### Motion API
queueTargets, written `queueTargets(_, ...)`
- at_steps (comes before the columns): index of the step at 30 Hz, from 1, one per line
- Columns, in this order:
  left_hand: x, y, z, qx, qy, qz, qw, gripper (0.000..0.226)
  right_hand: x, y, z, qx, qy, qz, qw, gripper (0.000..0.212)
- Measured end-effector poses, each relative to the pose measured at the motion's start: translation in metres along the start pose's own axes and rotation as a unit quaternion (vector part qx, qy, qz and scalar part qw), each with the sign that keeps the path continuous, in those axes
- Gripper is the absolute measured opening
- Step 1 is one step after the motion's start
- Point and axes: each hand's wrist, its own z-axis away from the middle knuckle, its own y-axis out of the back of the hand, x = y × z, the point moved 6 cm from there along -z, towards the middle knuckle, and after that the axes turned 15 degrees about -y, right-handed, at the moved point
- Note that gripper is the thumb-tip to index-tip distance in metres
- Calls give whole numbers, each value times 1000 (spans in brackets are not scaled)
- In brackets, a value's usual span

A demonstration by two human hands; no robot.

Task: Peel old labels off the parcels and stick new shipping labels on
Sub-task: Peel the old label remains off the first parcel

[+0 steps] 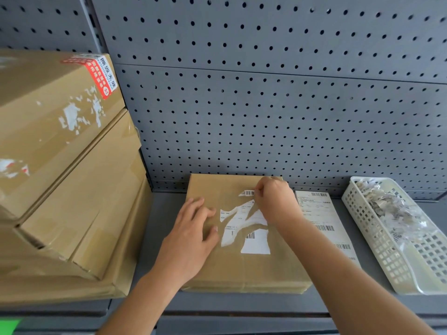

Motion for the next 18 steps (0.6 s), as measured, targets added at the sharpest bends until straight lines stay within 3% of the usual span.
queueTargets(3,1,0,0,-3,0,0,1000,37,-13,1,2,-12,25,113,993,15)
queueTargets(8,2,1,0,-2,-3,-2,1000,36,-24,2,0,-22,21,178,984,19)
queueTargets(11,2,1,0,-1,-2,0,1000,36,-23,1,-5,-40,8,164,986,6)
queueTargets(18,2,1,0,-5,-3,-2,1000,37,-5,-2,-16,-122,-54,52,990,28)
